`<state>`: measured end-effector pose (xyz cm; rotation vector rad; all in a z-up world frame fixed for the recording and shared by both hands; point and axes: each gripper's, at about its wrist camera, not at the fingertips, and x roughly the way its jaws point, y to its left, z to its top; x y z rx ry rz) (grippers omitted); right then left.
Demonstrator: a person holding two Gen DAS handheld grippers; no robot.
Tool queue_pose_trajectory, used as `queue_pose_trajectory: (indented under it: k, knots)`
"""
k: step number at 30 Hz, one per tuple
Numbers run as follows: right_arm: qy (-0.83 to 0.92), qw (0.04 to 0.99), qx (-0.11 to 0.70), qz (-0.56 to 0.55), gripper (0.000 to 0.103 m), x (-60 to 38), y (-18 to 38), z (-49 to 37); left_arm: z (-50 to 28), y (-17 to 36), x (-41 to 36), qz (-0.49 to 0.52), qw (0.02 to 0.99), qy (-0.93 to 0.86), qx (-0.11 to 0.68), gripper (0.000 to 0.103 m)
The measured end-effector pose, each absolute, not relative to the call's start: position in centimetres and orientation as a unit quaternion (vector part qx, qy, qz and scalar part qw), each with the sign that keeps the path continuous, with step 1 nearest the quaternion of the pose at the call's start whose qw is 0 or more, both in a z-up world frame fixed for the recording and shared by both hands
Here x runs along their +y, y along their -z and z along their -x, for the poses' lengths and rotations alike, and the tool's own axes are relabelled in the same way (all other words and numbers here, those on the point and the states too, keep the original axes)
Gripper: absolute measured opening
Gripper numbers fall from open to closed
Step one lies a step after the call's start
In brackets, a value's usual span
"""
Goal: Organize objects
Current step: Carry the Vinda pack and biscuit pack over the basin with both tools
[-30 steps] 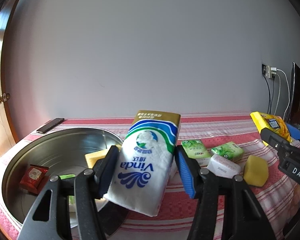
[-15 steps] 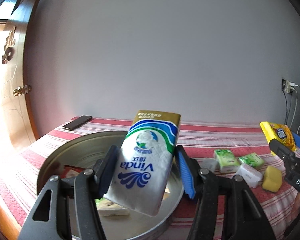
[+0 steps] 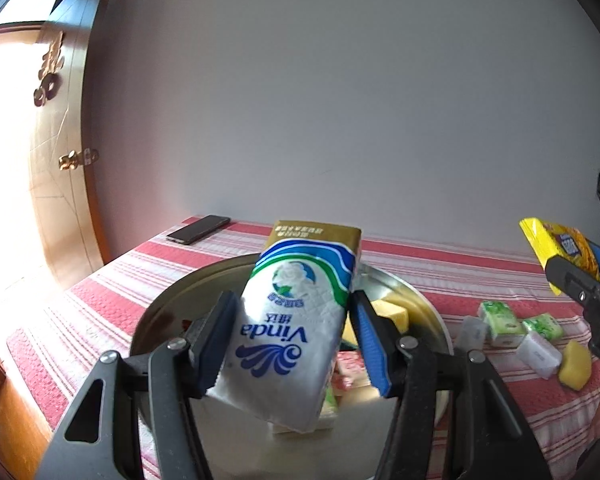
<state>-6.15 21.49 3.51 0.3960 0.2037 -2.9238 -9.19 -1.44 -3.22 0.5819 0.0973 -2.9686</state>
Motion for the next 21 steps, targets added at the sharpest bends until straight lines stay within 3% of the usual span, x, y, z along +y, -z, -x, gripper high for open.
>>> queue_pose_trajectory:
  k: [21]
  knots:
    - [0.958,0.181,0.104,-0.194,0.075,12.0,-1.2,11.8,10.9,5.1,-7.2,-0.233,0.092,0.967,0.049,0.058]
